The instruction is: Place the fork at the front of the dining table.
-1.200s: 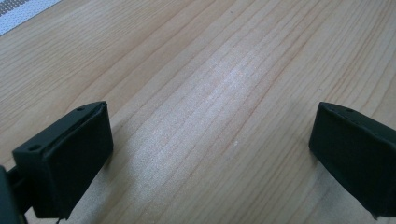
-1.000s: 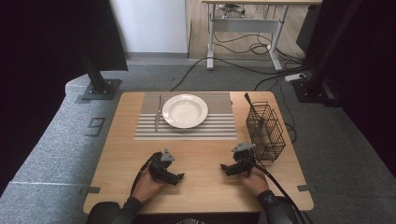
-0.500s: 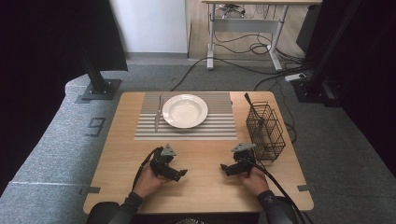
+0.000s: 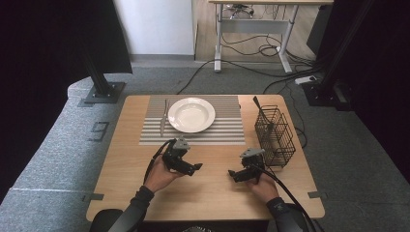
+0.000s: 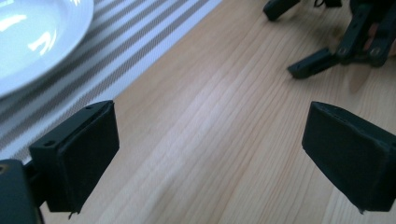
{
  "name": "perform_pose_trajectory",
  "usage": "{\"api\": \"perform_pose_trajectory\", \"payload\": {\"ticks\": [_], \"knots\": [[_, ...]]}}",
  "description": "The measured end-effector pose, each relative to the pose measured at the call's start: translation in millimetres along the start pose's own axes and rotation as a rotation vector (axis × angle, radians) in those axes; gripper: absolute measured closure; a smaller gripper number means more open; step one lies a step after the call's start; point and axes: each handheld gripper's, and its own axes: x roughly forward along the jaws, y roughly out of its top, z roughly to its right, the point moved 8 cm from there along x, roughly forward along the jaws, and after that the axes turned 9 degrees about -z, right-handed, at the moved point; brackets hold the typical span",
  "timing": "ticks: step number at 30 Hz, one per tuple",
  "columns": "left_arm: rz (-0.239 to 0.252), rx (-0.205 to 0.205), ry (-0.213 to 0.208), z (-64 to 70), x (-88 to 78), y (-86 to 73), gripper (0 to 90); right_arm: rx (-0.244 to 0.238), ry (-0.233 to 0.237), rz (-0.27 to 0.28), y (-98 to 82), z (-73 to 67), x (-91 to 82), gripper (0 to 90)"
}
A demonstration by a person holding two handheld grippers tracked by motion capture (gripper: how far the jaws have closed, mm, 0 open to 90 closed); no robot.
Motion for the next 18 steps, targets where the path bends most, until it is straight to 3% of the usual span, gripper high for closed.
{"api": "perform_pose_trajectory", "payload": {"ticks": [9,15,18], "knots": [[-0.004,0.054,0.000,4.5,-1.0,30.4,7.1,-0.004,0.005,0.000,-1.9,-1.8,-1.4,0.0],[-0.004,0.073,-0.020,9.3,1.3,48.0,8.4,-0.011,0.009,-0.001,-4.2,-3.3,-3.1,0.0],[0.008,0.085,-0.037,14.5,1.9,64.3,9.1,-0.015,0.012,-0.002,-5.6,-4.1,-4.1,0.0]]}}
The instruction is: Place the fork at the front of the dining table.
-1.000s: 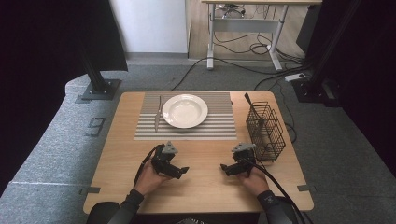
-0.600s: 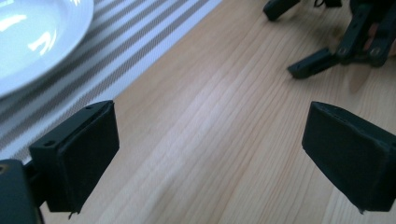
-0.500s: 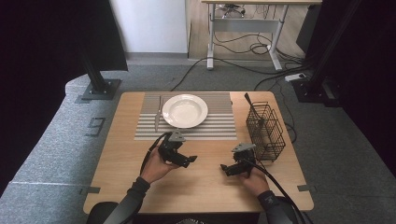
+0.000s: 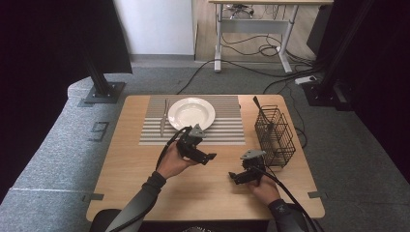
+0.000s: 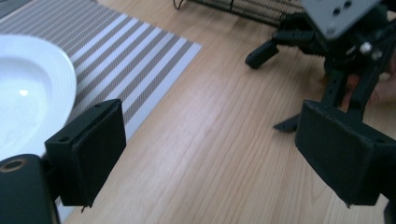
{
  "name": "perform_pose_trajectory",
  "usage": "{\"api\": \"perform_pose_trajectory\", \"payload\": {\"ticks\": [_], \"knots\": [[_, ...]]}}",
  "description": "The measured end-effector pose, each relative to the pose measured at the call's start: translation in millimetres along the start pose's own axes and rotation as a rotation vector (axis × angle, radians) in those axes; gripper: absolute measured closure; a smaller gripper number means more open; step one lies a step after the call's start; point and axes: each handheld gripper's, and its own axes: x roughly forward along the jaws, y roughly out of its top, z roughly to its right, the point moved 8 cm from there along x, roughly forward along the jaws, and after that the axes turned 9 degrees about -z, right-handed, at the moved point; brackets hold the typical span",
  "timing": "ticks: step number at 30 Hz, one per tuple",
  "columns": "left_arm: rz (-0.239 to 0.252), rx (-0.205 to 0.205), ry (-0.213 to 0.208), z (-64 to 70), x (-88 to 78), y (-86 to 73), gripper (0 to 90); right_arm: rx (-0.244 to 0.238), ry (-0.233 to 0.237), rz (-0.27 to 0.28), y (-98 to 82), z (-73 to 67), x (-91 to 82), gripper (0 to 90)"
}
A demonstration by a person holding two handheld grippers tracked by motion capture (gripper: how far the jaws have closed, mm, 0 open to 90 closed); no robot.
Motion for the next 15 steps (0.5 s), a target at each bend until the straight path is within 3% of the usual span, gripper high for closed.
{"api": "perform_pose_trajectory", "payload": {"ticks": [5,12,15], "knots": [[0.010,0.020,-0.009,5.4,1.3,18.3,10.8,-0.005,0.001,0.002,-1.4,-0.8,-1.0,0.0],[-0.001,0.089,-0.008,14.8,7.0,53.9,13.4,-0.008,0.003,0.001,-4.4,-2.5,-3.1,0.0],[0.007,0.095,-0.013,17.3,10.2,66.9,14.1,-0.009,0.004,0.001,-5.9,-3.4,-4.1,0.0]]}}
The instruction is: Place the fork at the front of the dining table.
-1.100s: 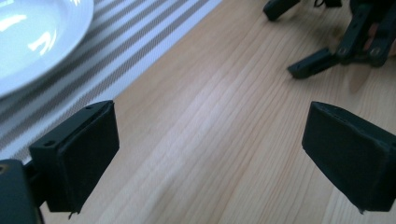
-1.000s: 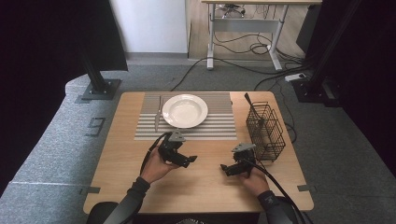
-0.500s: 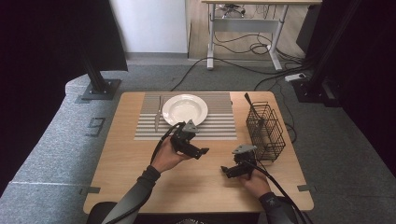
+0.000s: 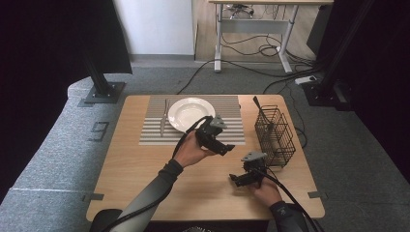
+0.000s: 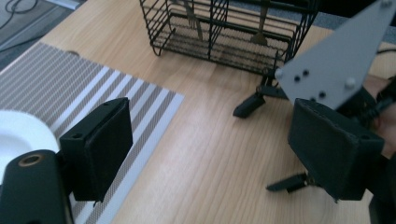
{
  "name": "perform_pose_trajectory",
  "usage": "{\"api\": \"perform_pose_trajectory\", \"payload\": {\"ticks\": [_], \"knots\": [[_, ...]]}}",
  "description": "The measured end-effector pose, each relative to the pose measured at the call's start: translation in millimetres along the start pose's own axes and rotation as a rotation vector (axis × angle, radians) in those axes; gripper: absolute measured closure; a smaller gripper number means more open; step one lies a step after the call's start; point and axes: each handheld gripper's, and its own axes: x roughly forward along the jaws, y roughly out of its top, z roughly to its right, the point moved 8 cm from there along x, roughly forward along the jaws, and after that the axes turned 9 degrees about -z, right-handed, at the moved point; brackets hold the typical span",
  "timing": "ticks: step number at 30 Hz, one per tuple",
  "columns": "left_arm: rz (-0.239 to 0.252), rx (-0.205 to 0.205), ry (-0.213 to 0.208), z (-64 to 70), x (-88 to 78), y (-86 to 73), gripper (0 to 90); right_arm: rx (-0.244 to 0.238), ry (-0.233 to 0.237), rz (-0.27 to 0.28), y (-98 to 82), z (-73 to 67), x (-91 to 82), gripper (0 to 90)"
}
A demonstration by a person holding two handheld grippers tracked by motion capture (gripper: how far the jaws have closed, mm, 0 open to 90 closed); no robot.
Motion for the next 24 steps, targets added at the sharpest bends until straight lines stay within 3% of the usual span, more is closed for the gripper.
{"api": "perform_pose_trajectory", "payload": {"ticks": [15,24], "knots": [[0.006,0.083,-0.039,20.4,18.9,57.4,18.0,-0.018,0.014,0.003,-8.7,-4.2,-6.5,0.0],[0.012,0.103,-0.062,28.4,32.9,79.8,22.8,-0.022,0.014,0.002,-8.7,-3.9,-6.3,0.0]]}}
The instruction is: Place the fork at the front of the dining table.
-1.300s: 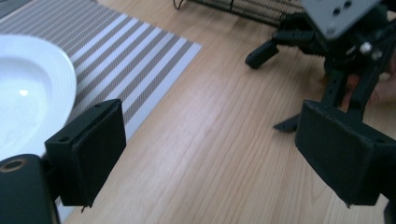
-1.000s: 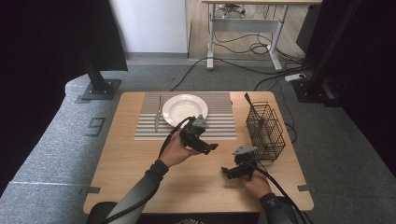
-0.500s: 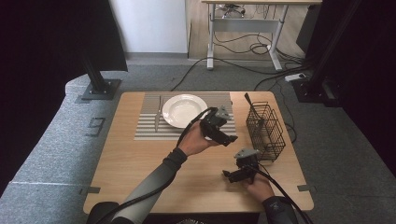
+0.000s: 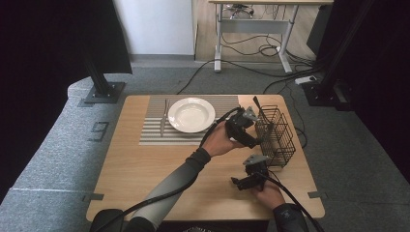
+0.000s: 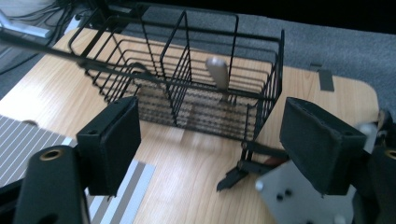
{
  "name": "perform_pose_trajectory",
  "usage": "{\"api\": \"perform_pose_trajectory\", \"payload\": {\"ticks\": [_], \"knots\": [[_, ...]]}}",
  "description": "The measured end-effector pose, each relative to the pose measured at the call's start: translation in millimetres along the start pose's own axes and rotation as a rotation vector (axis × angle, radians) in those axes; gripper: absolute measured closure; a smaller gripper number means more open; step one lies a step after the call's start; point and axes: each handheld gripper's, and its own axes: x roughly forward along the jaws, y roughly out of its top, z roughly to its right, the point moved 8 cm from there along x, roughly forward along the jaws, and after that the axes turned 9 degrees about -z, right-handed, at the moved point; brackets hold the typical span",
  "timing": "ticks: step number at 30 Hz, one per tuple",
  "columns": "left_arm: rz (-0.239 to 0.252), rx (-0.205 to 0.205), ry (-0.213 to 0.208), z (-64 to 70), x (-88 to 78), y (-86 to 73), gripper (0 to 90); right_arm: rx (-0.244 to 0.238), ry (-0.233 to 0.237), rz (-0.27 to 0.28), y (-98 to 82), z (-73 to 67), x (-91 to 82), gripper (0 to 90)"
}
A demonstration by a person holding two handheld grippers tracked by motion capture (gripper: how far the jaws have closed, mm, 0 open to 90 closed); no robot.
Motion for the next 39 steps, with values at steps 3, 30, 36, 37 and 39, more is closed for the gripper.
{"api": "perform_pose_trajectory", "payload": {"ticks": [3,30,36,37,39], "knots": [[0.002,0.002,-0.004,-1.2,7.9,8.1,25.8,-0.001,0.002,-0.003,-0.1,0.0,0.0,0.0],[-0.003,-0.043,-0.077,3.3,22.8,24.3,80.5,-0.007,0.001,-0.002,0.0,0.5,0.1,0.0],[0.021,-0.032,-0.079,4.4,9.9,30.0,82.7,-0.003,0.004,-0.002,0.1,0.0,0.1,0.0],[0.032,-0.024,-0.082,4.9,3.1,32.9,83.6,-0.004,0.003,-0.003,0.0,0.1,0.0,0.0],[0.048,-0.016,-0.078,5.6,-4.2,36.1,87.0,-0.003,0.003,-0.003,0.0,0.1,0.0,0.0]]}}
